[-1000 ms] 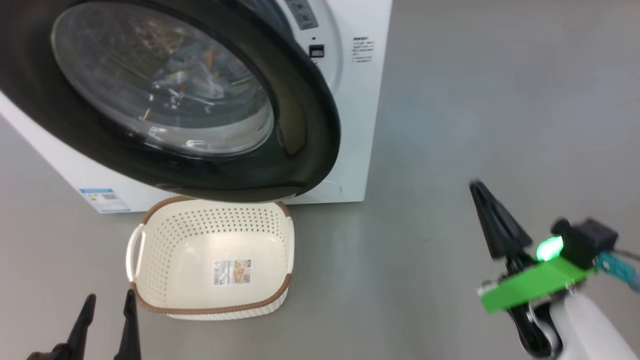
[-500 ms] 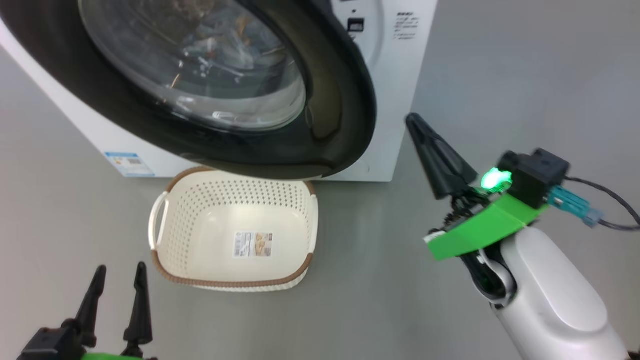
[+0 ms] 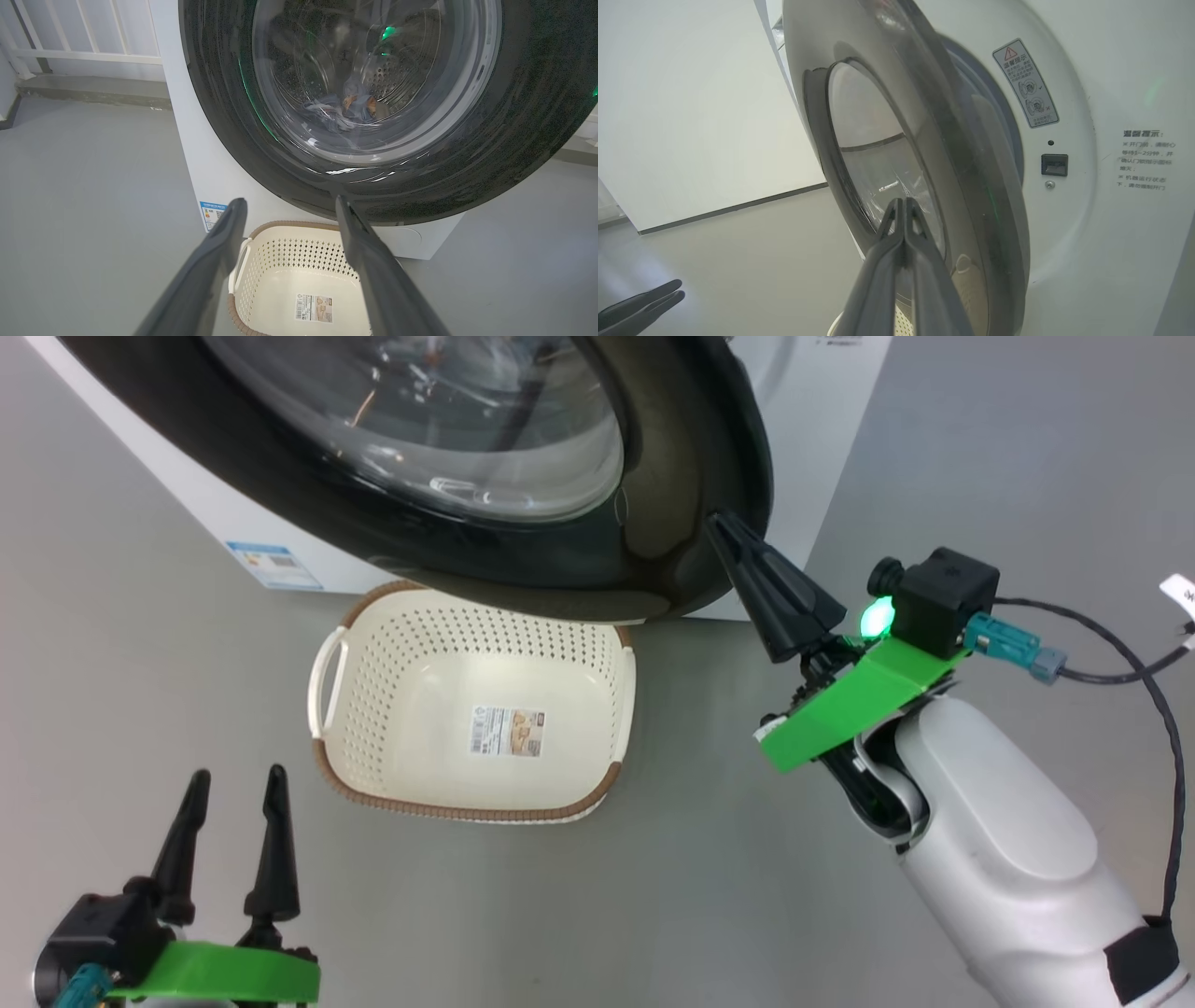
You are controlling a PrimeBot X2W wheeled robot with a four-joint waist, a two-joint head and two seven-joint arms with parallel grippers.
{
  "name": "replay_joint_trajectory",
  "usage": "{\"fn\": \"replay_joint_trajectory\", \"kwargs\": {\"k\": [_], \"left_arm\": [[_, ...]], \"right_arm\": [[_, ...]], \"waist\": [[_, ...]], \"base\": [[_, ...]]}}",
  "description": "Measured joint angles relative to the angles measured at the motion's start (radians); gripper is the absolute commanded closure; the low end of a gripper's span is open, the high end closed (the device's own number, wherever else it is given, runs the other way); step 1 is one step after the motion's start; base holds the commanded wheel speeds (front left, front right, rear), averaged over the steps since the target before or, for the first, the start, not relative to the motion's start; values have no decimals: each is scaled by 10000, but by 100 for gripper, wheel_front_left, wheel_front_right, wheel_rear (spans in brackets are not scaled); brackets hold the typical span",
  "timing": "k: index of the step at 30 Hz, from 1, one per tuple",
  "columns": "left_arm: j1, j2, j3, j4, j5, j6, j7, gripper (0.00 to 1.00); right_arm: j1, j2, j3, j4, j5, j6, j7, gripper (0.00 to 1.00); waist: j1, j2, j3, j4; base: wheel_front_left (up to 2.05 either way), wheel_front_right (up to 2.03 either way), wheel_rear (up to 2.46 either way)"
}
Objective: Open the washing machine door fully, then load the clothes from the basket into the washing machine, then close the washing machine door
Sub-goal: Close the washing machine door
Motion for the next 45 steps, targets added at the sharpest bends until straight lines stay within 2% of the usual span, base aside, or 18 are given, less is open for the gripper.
{"fn": "replay_joint_trajectory", "kwargs": {"k": [17, 33, 45], "left_arm": [[-574, -236, -238, -67, -10, 0, -2, 0], [-1092, -384, -575, -144, -54, 0, -2, 0], [-1362, -508, -704, -196, -107, 0, -4, 0]], "right_arm": [[-821, -127, -420, 800, 12, 2, 0, 100], [-2096, -221, -1902, 1310, -90, 4, 0, 100], [-2844, -454, -2385, 1538, -366, 6, 0, 100]], "waist": [[0, 0, 901, 486], [0, 0, 1502, 1016], [0, 0, 1827, 1457]], "base": [[0, 0, 0], [0, 0, 0], [0, 0, 0]]}}
